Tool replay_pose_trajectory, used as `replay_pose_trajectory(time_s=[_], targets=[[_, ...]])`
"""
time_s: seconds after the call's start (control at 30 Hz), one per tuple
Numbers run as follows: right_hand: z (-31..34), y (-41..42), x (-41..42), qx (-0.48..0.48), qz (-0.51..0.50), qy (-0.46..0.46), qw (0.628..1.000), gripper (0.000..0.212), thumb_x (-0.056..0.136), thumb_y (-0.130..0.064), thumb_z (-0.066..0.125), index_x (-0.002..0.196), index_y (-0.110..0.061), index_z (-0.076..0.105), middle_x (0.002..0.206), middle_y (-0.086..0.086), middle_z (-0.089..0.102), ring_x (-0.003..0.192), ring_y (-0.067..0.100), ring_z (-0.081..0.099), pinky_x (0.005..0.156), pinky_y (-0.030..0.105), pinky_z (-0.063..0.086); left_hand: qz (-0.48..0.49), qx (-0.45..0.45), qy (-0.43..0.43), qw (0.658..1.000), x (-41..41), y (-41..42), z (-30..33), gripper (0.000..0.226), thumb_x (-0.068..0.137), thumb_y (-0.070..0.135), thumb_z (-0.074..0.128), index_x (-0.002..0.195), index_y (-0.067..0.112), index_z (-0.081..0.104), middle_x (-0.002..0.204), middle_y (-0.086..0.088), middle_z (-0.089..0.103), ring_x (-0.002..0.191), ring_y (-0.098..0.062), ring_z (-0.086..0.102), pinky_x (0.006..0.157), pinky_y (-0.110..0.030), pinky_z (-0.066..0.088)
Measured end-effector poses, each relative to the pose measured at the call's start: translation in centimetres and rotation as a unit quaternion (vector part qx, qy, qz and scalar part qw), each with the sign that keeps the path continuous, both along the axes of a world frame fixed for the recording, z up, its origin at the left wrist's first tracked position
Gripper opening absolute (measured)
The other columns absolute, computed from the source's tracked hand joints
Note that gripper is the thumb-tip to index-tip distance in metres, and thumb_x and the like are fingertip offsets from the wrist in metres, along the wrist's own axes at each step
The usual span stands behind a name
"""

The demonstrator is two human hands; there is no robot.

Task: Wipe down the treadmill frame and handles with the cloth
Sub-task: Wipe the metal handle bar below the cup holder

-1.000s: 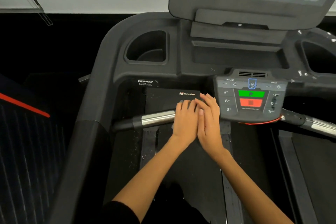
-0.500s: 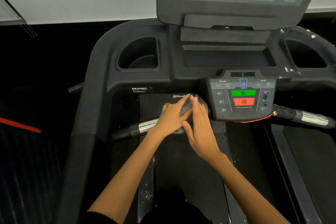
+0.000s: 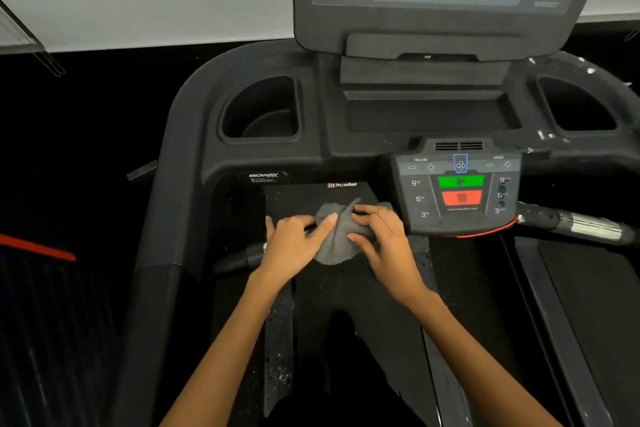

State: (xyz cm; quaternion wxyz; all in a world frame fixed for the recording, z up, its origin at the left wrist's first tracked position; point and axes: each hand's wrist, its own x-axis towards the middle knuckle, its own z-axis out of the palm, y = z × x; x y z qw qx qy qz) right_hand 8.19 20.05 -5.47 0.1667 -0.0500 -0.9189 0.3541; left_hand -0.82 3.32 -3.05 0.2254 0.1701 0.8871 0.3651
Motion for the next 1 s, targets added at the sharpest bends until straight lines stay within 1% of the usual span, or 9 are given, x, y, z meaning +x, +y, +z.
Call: replay_pose_trajectory(time_s=[0.07, 0.13, 0.27, 0.33, 0.5, 0.6, 0.77, 0.87, 1.0], targets=[[0.1, -0.1, 0.1, -0.013, 0.004, -0.001, 1.0, 0.03, 0.084, -0.016, 0.073, 0.111, -0.006, 0.066, 0.123, 0.004, 0.06, 0.12, 0.013, 0.049, 0.108, 0.019, 0.032, 0.026, 0.079, -0.034, 0.996, -0.1, 0.0, 0.4, 0.032, 0.089, 0.05, 0.055, 0.098, 0.023, 0.071, 0.083, 0.016, 0.068, 0.089, -0.004, 0.065, 0.101, -0.033, 0.044], [0.5, 0.0, 0.1, -0.037, 0.006, -0.007, 0.999, 0.029, 0.083, -0.014, 0.075, 0.11, -0.008, 0.067, 0.125, 0.001, 0.059, 0.12, 0.01, 0.049, 0.107, 0.025, 0.037, 0.057, 0.144, -0.061, 0.986, -0.1, 0.2, 1.4, 0.022, 0.089, 0.036, 0.063, 0.101, 0.019, 0.071, 0.088, 0.013, 0.069, 0.094, -0.009, 0.066, 0.082, -0.018, 0.052], [2.5, 0.0, -0.3, -0.132, -0.006, -0.018, 0.991, 0.035, 0.089, -0.033, 0.066, 0.119, -0.016, 0.064, 0.128, -0.004, 0.056, 0.124, 0.007, 0.049, 0.107, 0.022, 0.037, 0.111, 0.274, -0.192, 0.936, -0.3, 0.7, 3.4, 0.027, 0.093, 0.026, 0.059, 0.116, 0.012, 0.058, 0.107, -0.004, 0.07, 0.099, -0.015, 0.068, 0.088, -0.033, 0.055], [3.7, 0.2, -0.9, -0.174, -0.028, 0.001, 0.984, 0.033, 0.093, -0.028, 0.06, 0.122, -0.013, 0.062, 0.126, -0.003, 0.058, 0.122, 0.006, 0.051, 0.106, 0.023, 0.04, 0.122, 0.317, -0.275, 0.899, -0.7, 1.0, 4.4, 0.032, 0.094, 0.024, 0.056, 0.124, 0.012, 0.052, 0.115, -0.008, 0.068, 0.105, -0.018, 0.066, 0.092, -0.035, 0.053], [6.7, 1.8, -3.4, -0.263, -0.045, -0.039, 0.963, 0.027, 0.101, -0.016, 0.051, 0.127, -0.015, 0.058, 0.124, -0.009, 0.059, 0.119, 0.001, 0.054, 0.102, 0.021, 0.043, 0.111, 0.398, -0.349, 0.841, -2.3, 2.2, 6.7, 0.036, 0.096, 0.023, 0.049, 0.131, 0.014, 0.051, 0.128, -0.008, 0.061, 0.117, -0.019, 0.059, 0.096, -0.038, 0.049], [8.2, 2.6, -4.6, -0.316, -0.045, -0.101, 0.942, 0.031, 0.102, -0.023, 0.048, 0.131, -0.016, 0.057, 0.128, -0.008, 0.06, 0.118, -0.005, 0.053, 0.101, 0.014, 0.041, 0.095, 0.454, -0.367, 0.806, -3.0, 3.1, 8.3, 0.038, 0.098, 0.031, 0.043, 0.134, 0.023, 0.05, 0.134, -0.003, 0.058, 0.123, -0.018, 0.054, 0.1, -0.037, 0.046], [10.3, 3.7, -5.5, -0.466, -0.032, -0.164, 0.869, 0.03, 0.096, -0.048, 0.044, 0.104, -0.03, 0.067, 0.113, -0.015, 0.069, 0.118, 0.001, 0.057, 0.105, 0.025, 0.04, 0.131, 0.473, -0.346, 0.799, -3.9, 4.6, 9.8, 0.041, 0.095, 0.028, 0.051, 0.134, 0.016, 0.05, 0.132, -0.007, 0.059, 0.119, -0.019, 0.058, 0.094, -0.033, 0.051], [11.6, 4.7, -6.4, -0.505, 0.012, -0.195, 0.841, 0.064, 0.09, -0.06, 0.04, 0.128, -0.013, 0.061, 0.129, -0.003, 0.064, 0.126, 0.006, 0.053, 0.11, 0.028, 0.037, 0.131, 0.455, -0.329, 0.817, -4.1, 5.5, 10.3, 0.04, 0.093, 0.027, 0.052, 0.132, 0.016, 0.052, 0.127, -0.006, 0.062, 0.117, -0.019, 0.059, 0.094, -0.036, 0.05], [13.5, 6.0, -7.5, -0.584, 0.081, -0.236, 0.772, 0.053, 0.092, -0.053, 0.043, 0.122, -0.014, 0.063, 0.12, -0.001, 0.07, 0.117, 0.009, 0.062, 0.101, 0.028, 0.048, 0.101, 0.424, -0.325, 0.839, -3.9, 7.1, 10.5, 0.041, 0.093, 0.031, 0.049, 0.131, 0.018, 0.052, 0.126, -0.003, 0.063, 0.118, -0.017, 0.058, 0.097, -0.039, 0.049]])
